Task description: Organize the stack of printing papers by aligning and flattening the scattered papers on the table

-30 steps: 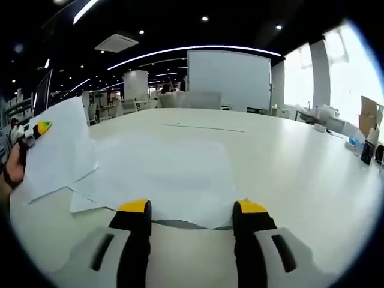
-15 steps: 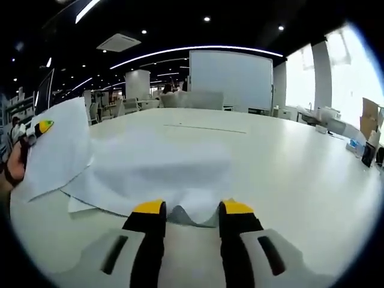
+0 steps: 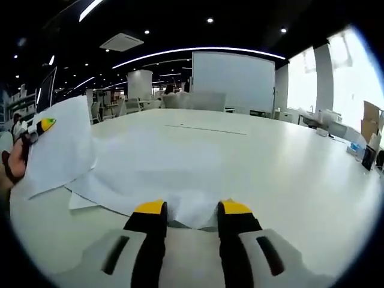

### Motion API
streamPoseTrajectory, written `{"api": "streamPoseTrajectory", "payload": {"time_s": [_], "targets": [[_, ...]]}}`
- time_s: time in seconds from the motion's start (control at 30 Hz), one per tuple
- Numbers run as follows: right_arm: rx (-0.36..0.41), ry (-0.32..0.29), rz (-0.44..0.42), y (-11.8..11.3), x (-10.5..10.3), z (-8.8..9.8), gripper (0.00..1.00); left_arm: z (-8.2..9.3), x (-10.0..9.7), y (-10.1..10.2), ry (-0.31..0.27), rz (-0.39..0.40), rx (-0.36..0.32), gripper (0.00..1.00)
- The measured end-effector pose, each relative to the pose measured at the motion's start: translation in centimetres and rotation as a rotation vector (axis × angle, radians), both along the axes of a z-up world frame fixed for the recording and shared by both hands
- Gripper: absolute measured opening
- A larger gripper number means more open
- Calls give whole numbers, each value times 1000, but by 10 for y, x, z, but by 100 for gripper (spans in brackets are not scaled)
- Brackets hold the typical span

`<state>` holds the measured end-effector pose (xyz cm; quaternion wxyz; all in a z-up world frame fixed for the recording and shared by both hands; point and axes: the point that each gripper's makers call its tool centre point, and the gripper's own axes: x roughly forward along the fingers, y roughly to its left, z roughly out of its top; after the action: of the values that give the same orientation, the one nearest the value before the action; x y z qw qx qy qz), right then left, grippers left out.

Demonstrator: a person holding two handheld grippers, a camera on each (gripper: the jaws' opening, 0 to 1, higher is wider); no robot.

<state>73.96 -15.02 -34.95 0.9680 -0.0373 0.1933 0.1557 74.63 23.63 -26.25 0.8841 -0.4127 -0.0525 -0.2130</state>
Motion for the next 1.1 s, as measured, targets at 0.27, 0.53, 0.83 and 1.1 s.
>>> {"api": "streamPoseTrajectory", "payload": {"time_s": [0.27, 0.53, 0.83, 1.1], "targets": [[10, 22, -16, -5, 1, -2, 17, 1, -1, -3, 0, 0, 1, 7], [0, 21, -17, -6, 0, -1, 6, 1, -1, -2, 0, 0, 0, 7], [-13, 3, -19, -11, 3, 1, 1, 0, 0, 0, 0, -2, 1, 7], [13, -18, -24, -13, 5, 6, 0, 0, 0, 1, 0, -2, 3, 7]]}}
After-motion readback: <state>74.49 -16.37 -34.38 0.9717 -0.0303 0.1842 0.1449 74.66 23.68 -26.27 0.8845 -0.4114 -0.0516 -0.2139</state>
